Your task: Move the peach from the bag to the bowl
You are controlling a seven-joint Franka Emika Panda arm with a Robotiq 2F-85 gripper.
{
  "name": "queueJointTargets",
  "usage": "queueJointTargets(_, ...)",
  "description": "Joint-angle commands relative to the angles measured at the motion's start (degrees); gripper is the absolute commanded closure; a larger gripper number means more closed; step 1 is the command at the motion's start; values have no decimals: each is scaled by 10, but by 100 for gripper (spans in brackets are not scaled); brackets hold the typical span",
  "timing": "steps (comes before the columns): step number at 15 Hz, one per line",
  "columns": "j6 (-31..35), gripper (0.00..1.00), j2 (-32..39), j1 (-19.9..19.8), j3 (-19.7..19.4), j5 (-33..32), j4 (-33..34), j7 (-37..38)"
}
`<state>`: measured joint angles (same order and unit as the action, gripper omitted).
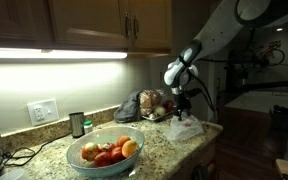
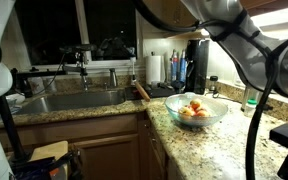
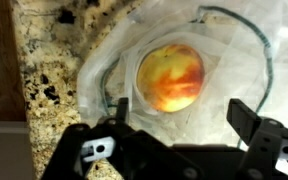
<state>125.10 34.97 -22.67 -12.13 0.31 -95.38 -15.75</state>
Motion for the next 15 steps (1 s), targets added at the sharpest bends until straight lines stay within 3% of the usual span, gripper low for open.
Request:
queueJointTargets(1, -37, 0, -13, 8, -9, -18, 0, 34)
queueJointTargets(15, -73, 0, -1, 1, -17, -26, 9, 49)
